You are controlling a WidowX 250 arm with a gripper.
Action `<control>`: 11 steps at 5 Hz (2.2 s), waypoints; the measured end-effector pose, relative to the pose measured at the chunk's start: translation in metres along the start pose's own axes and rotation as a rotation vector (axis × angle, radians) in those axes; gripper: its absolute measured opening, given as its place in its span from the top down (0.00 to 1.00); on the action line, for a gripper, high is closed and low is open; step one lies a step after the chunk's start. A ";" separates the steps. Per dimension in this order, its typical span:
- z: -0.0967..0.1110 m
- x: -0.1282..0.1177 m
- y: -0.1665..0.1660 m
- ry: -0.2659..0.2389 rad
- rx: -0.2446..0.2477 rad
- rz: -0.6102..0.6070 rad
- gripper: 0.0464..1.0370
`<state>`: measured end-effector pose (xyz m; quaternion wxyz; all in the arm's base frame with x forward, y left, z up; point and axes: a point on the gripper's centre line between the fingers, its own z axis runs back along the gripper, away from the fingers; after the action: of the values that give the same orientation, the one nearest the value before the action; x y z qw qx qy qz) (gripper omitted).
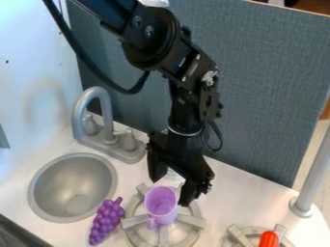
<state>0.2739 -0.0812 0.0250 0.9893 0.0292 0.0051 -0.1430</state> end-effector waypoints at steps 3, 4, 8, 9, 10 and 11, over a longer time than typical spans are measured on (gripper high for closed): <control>-0.016 -0.002 -0.005 -0.010 -0.023 -0.021 0.04; -0.020 0.004 -0.031 -0.092 -0.075 -0.068 0.04; -0.052 0.033 -0.122 -0.070 -0.150 -0.096 0.04; -0.067 0.036 -0.127 -0.013 -0.089 -0.101 0.04; -0.080 0.038 -0.129 0.023 -0.023 -0.079 0.04; -0.089 0.039 -0.132 0.038 -0.020 -0.062 0.04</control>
<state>0.2741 -0.2131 -0.0722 0.9844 0.0221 0.0263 -0.1728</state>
